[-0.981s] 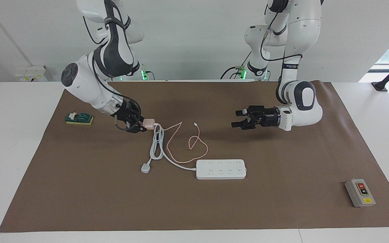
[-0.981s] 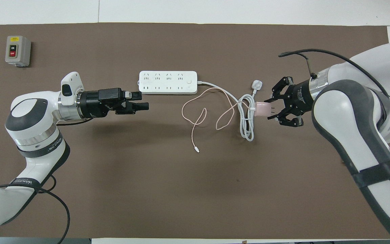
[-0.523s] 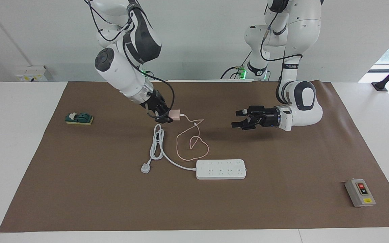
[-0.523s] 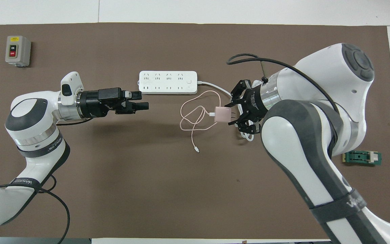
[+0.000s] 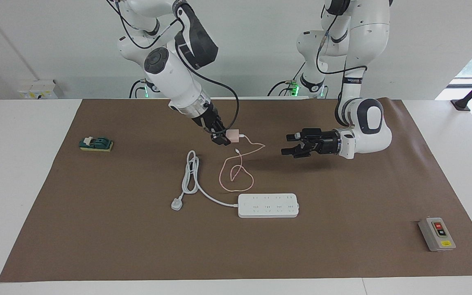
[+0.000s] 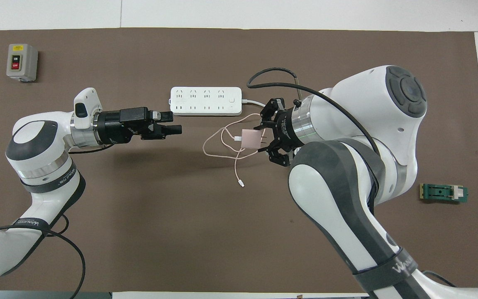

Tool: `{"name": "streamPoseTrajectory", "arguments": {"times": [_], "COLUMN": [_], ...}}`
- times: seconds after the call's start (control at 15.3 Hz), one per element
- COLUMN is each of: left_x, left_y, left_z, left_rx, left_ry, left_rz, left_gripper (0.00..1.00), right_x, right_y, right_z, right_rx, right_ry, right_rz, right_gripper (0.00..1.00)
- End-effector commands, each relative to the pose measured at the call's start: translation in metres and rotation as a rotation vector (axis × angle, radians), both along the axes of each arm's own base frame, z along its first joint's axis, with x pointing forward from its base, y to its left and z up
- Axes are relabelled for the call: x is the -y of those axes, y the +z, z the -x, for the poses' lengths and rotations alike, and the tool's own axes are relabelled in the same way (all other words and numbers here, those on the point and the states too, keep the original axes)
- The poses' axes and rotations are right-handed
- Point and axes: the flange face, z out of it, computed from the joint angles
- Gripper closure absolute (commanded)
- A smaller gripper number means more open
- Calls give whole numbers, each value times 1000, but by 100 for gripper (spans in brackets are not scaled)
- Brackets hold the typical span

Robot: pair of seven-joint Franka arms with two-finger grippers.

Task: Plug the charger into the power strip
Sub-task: 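Carry the pink charger toward the left gripper near the power strip, then pass the charger from the right gripper into the left gripper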

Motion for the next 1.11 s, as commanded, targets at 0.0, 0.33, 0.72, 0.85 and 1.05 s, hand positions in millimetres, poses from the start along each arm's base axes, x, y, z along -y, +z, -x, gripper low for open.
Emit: {"name": "streamPoseTrajectory", "arguments": {"times": [0.0,0.33,0.72,0.85,1.05], "left_x": [2,17,18,18,18], "left_y": [2,3,3,3,3], "left_z": [1,3,3,3,3], "left_rx": [2,7,6,6,7], "left_ry": [17,18,17,17,15], "left_rz": [3,6,7,7,7], "left_gripper": [0,0,0,0,0], "right_x": [-7,-23,-76,-83,-88], "right_y": [7,8,-17,-19,-12], "right_z": [-9,-29,-17,-19,-26], "right_rx": [35,61,63,62,74], "right_ry": [-9,-4,50,51,43], "right_rz": [-21,-30,-18,-17,-26], "right_gripper": [72,70,70,70,70]}}
